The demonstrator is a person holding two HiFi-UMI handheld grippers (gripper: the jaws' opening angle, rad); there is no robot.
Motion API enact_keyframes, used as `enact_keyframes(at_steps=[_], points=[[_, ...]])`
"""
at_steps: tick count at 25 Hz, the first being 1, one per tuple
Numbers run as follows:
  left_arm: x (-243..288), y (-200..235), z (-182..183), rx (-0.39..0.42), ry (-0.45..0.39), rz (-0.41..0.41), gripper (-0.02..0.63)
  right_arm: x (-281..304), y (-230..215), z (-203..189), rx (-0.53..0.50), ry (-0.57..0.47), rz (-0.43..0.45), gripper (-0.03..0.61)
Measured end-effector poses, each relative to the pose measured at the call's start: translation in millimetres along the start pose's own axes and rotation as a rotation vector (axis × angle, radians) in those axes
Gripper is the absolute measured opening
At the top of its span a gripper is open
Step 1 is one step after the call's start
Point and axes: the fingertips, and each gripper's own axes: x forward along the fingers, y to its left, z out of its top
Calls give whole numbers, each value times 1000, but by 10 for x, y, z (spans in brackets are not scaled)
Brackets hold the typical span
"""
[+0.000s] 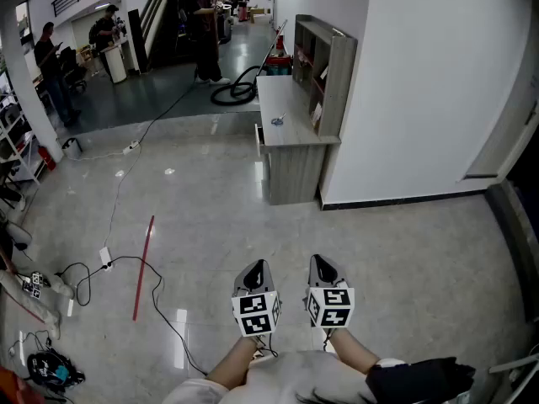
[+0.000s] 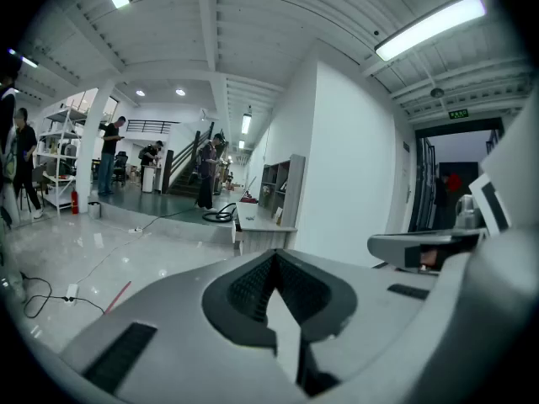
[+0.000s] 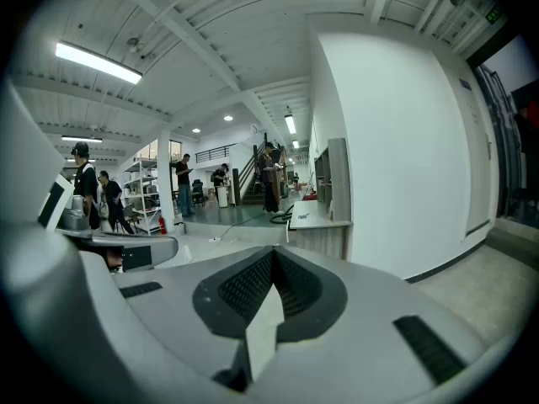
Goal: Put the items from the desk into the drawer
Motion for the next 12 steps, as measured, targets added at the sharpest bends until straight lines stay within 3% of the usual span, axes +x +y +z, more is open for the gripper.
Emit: enact_keyframes(at_steps=[12], points=[[2, 163, -53, -22, 11, 15, -3, 55, 106, -50, 6, 12, 1, -2]])
